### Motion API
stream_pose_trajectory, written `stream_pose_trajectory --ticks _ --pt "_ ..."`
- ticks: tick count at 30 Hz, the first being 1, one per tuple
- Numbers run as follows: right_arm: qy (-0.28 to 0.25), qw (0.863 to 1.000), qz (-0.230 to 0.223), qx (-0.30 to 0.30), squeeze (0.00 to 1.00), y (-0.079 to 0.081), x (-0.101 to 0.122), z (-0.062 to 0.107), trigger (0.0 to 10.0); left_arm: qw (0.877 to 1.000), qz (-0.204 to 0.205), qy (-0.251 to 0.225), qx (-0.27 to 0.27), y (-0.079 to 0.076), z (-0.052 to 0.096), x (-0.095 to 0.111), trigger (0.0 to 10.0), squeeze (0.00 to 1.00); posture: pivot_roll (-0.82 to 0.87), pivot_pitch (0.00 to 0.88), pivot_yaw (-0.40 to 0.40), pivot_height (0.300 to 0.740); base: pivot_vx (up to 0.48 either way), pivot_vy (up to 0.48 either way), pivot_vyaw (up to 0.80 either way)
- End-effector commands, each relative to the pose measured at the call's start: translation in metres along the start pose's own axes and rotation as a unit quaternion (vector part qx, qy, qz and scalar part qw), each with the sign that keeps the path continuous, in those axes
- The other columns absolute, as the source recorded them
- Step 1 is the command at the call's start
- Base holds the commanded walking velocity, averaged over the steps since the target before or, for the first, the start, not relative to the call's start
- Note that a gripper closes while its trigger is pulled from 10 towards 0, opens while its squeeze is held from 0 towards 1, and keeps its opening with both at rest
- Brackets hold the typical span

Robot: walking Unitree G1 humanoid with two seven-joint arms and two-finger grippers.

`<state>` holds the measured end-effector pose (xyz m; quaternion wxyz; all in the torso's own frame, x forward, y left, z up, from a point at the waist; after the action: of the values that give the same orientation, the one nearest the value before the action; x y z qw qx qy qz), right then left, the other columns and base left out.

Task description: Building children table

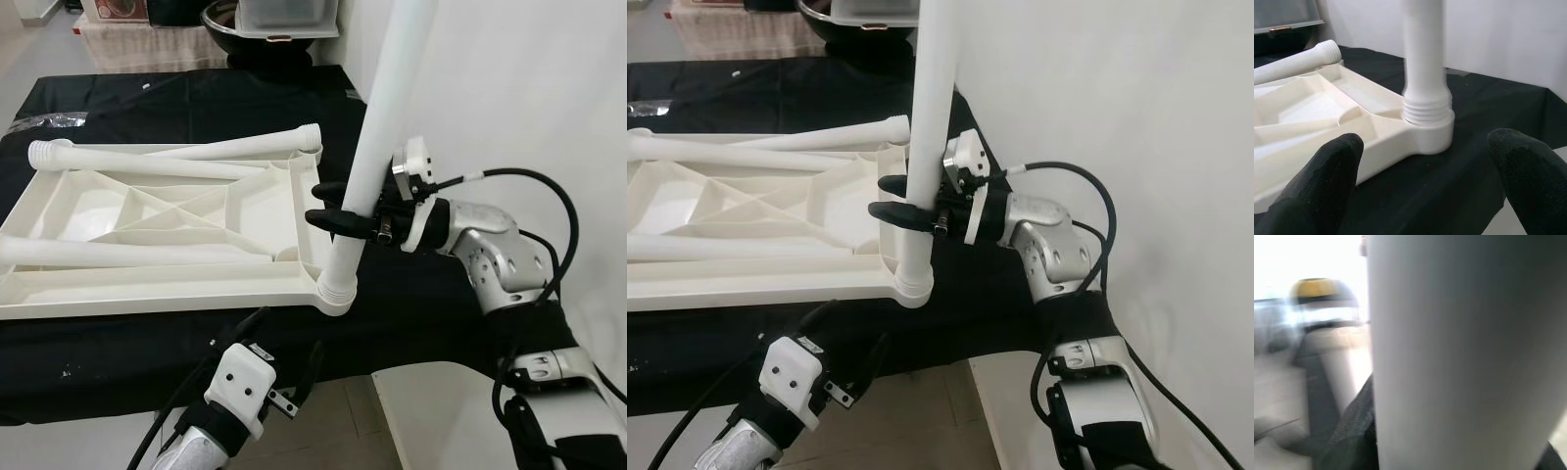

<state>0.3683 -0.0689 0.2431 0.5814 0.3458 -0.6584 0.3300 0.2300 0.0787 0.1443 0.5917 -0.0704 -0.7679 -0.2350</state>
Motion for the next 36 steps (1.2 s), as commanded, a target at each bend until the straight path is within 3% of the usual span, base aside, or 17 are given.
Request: stream_pose_trajectory --ticks 1,2,3,4,7,12,13,15,16,17,22,26,27,28,30,33,36 --pt "0.116 0.962 -0.006 -0.247 0.0 -0.031 -0.069 0.02 0.0 1.0 0.003 -0.001 0.001 -0.001 0.0 0.0 10.0 0.0 0.07 0.149 -0.108 0.74 0.0 0.0 0.0" --pt "0.137 0.941 -0.018 -0.308 0.0 -0.025 -0.088 0.029 0.0 1.0 0.002 -0.001 0.001 0.0 -0.001 0.0 10.0 0.0 0.07 0.15 -0.102 0.74 0.0 0.0 0.0" --pt "0.148 0.932 -0.027 -0.328 0.0 -0.019 -0.097 0.035 0.0 1.0 0.002 -0.001 0.001 0.001 -0.001 0.0 10.0 0.0 0.07 0.15 -0.102 0.74 0.0 0.0 0.0" --pt "0.148 0.932 -0.027 -0.328 0.0 -0.019 -0.097 0.035 0.0 1.0 0.002 -0.001 0.001 0.001 -0.001 0.0 10.0 0.0 0.07 0.15 -0.102 0.74 0.0 0.0 0.0" --pt "0.135 0.936 -0.025 -0.323 0.0 0.004 -0.098 0.018 0.0 1.0 0.002 0.0 -0.001 0.002 -0.003 -0.003 10.0 0.0 0.07 0.126 -0.087 0.74 0.0 0.0 0.0" --pt "0.121 0.945 -0.021 -0.304 0.0 0.013 -0.091 -0.002 0.0 1.0 0.0 0.0 0.001 0.004 -0.004 -0.004 10.0 0.0 0.08 0.119 -0.09 0.74 0.0 0.0 0.0" --pt "0.119 0.944 -0.017 -0.309 0.0 0.012 -0.089 -0.005 10.0 1.0 0.001 0.0 0.006 0.005 -0.004 -0.004 10.0 0.0 0.08 0.119 -0.091 0.74 0.0 0.0 0.0" --pt "0.111 0.942 -0.008 -0.316 0.0 0.008 -0.082 -0.007 10.0 1.0 0.001 0.001 0.011 0.007 -0.004 -0.004 10.0 0.0 0.08 0.118 -0.094 0.74 0.0 0.0 0.0" --pt "0.104 0.943 -0.008 -0.318 0.05 0.007 -0.077 -0.007 10.0 1.0 0.002 0.001 0.012 0.007 -0.004 -0.004 10.0 0.0 0.08 0.118 -0.094 0.74 0.0 0.0 0.0" --pt "0.095 0.943 -0.01 -0.318 1.0 0.005 -0.073 -0.007 10.0 1.0 0.003 0.001 0.014 0.008 -0.004 -0.005 10.0 0.0 0.08 0.118 -0.094 0.74 0.0 0.0 0.0" --pt "0.067 0.954 -0.002 -0.293 1.0 -0.007 -0.057 -0.007 10.0 1.0 0.01 0.0 0.019 0.009 -0.004 -0.004 10.0 0.0 0.08 0.121 -0.097 0.74 0.0 0.0 0.0" --pt "0.037 0.977 0.01 -0.211 0.96 -0.024 -0.037 -0.003 10.0 0.999 0.025 -0.009 0.03 0.012 0.001 0.003 10.0 0.0 0.08 0.127 -0.1 0.74 0.0 0.0 0.0" --pt "0.035 0.98 0.017 -0.193 0.32 -0.029 -0.032 -0.001 10.0 0.999 0.031 -0.01 0.034 0.013 0.003 0.004 10.0 0.0 0.08 0.127 -0.1 0.74 0.0 0.0 0.0" --pt "0.036 0.982 0.021 -0.185 0.0 -0.032 -0.03 0.0 10.0 0.999 0.035 -0.011 0.036 0.014 0.004 0.005 10.0 0.0 0.08 0.127 -0.1 0.74 0.0 0.0 0.0" --pt "0.034 0.985 0.02 -0.165 0.0 -0.034 -0.027 0.001 10.0 0.998 0.044 -0.012 0.039 0.015 0.006 0.007 10.0 0.0 0.09 0.129 -0.102 0.74 0.0 0.0 0.0" --pt "0.014 0.997 0.017 -0.07 0.0 -0.03 -0.007 -0.002 10.0 0.997 0.072 -0.022 0.035 0.013 0.015 0.019 10.0 0.0 0.09 0.14 -0.111 0.74 0.0 0.0 0.0" --pt "0.01 0.998 0.017 -0.055 0.0 -0.028 -0.005 -0.003 10.0 0.996 0.074 -0.023 0.035 0.013 0.016 0.021 10.0 0.0 0.09 0.14 -0.111 0.74 0.0 0.0 0.0"
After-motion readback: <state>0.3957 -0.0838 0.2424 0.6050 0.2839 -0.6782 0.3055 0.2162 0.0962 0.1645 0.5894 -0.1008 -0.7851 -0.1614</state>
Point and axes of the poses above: a point about 5 cm out from each wrist's last joint towards the gripper, its own z axis pointing back from the gripper into the wrist, its own x axis along the axis of the wrist's last joint, y = z × x, the point moved 5 cm from there along -z, pointing out of the wrist towards the gripper, and after that the axes turned 6 degrees about -z, right-handed, at the moved point
